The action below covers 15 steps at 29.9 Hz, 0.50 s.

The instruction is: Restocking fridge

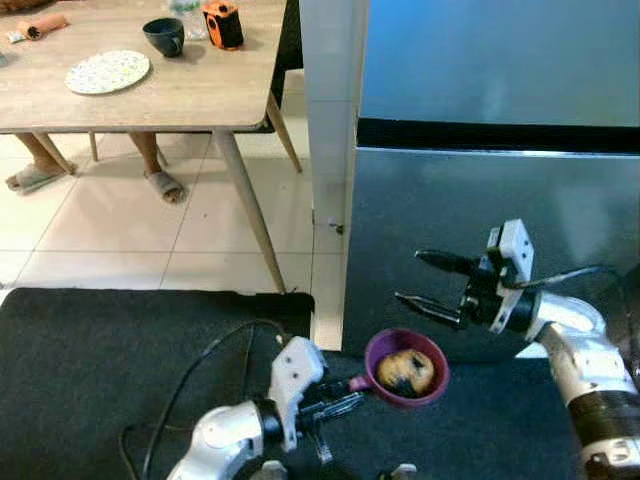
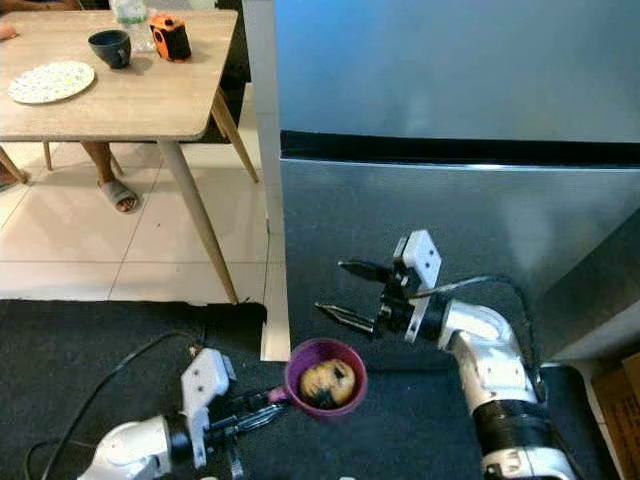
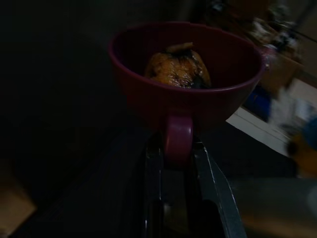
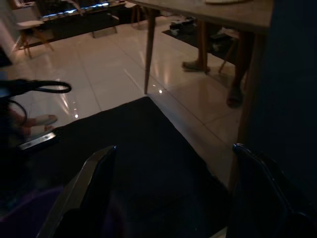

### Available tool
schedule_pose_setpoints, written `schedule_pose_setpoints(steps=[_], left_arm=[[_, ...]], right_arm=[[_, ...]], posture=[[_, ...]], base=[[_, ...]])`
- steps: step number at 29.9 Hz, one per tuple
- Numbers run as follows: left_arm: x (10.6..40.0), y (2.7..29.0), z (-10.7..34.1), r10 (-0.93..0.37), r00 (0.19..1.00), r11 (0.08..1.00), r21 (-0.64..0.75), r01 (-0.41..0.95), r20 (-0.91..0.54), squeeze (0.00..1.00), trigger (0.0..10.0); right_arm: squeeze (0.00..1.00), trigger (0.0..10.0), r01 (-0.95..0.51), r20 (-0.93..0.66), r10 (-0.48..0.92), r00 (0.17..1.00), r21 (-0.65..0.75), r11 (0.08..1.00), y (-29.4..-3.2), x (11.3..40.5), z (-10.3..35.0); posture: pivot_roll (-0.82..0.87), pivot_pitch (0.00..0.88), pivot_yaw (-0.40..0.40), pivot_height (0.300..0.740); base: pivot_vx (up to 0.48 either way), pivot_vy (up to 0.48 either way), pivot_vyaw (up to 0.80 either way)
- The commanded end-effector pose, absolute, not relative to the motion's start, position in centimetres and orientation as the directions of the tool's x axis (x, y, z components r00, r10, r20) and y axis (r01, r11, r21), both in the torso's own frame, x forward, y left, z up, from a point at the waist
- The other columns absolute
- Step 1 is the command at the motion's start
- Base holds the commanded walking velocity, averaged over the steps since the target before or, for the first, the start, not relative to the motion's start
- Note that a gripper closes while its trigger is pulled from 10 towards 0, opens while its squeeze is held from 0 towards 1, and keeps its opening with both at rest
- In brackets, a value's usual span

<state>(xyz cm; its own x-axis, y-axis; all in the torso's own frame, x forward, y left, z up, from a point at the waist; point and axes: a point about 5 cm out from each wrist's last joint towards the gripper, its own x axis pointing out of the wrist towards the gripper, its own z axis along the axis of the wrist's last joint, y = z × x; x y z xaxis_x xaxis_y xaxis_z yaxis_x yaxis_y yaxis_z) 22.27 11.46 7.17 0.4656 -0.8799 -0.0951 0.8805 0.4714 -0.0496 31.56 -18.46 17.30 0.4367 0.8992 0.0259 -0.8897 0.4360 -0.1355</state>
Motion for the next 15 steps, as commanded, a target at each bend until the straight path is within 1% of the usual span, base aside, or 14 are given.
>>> schedule_pose_setpoints(steps=[1,2,4,5,6,7,8,9,10,11,12,15], left_arm=[[22.1,12.5,7.0,-0.862,0.499,0.504,-0.045,0.863,-0.084,0.00,10.0],[22.1,13.2,7.0,-0.852,0.517,0.522,-0.046,0.852,-0.086,0.00,10.0],[22.2,15.5,7.0,-0.823,0.560,0.565,-0.032,0.825,-0.098,0.00,10.0],[22.2,15.5,7.0,-0.823,0.560,0.565,-0.032,0.825,-0.098,0.00,10.0],[22.2,16.4,7.2,-0.812,0.575,0.580,-0.029,0.814,-0.102,0.00,10.0],[22.2,17.5,7.3,-0.795,0.597,0.603,-0.024,0.798,-0.108,0.00,10.0],[22.2,17.5,7.3,-0.795,0.597,0.603,-0.024,0.798,-0.108,0.00,10.0],[22.2,18.6,7.5,-0.782,0.612,0.618,-0.021,0.786,-0.119,0.00,10.0],[22.1,19.5,7.6,-0.772,0.623,0.630,-0.017,0.777,-0.128,0.00,10.0],[22.1,19.5,7.6,-0.772,0.623,0.630,-0.017,0.777,-0.128,0.00,10.0],[21.7,20.3,7.7,-0.770,0.622,0.630,-0.018,0.776,-0.141,0.00,10.0],[21.1,20.4,7.6,-0.788,0.595,0.606,-0.033,0.794,-0.156,0.00,10.0]], right_arm=[[1.00,10.0,-0.896,0.030,0.908,0.419,-0.150,0.418,-18.4,31.5,18.0],[1.00,10.0,-0.889,0.034,0.905,0.424,-0.173,0.423,-18.4,31.6,18.7],[1.00,10.0,-0.843,0.062,0.878,0.475,-0.254,0.474,-18.6,32.6,20.7],[1.00,10.0,-0.843,0.062,0.878,0.475,-0.254,0.474,-18.6,32.6,20.7],[1.00,10.0,-0.819,0.074,0.864,0.499,-0.285,0.498,-18.6,33.0,21.6],[0.62,10.0,-0.796,0.080,0.851,0.520,-0.314,0.516,-18.6,33.5,22.4],[0.62,10.0,-0.796,0.080,0.851,0.520,-0.314,0.516,-18.6,33.5,22.4],[0.00,10.0,-0.761,0.084,0.830,0.551,-0.357,0.541,-18.5,34.1,23.3],[0.00,10.0,-0.736,0.089,0.816,0.571,-0.383,0.558,-18.3,34.6,24.1],[0.00,10.0,-0.736,0.089,0.816,0.571,-0.383,0.558,-18.3,34.6,24.1],[0.00,10.0,-0.697,0.105,0.796,0.596,-0.424,0.578,-17.6,35.3,25.3],[0.00,10.0,-0.674,0.116,0.794,0.597,-0.465,0.574,-16.5,36.0,26.4]], posture=[[-0.06,0.170,-0.002,0.740],[-0.06,0.170,-0.002,0.740],[-0.06,0.171,-0.003,0.740],[-0.06,0.171,-0.003,0.740],[-0.06,0.170,-0.004,0.740],[-0.06,0.170,-0.004,0.740],[-0.06,0.170,-0.004,0.740],[-0.06,0.170,-0.004,0.740],[-0.06,0.171,-0.005,0.740],[-0.06,0.171,-0.005,0.740],[-0.05,0.171,-0.008,0.740],[-0.05,0.172,-0.011,0.740]], base=[[0.000,0.000,0.00],[0.000,0.000,0.00],[0.000,0.000,0.00],[0.000,0.000,0.00],[0.000,0.000,0.00],[0.000,0.000,0.00],[0.000,0.000,0.00],[0.000,0.000,0.00],[0.000,0.000,0.00],[0.000,0.000,0.00],[0.000,0.000,0.00],[0.000,0.000,0.00]])
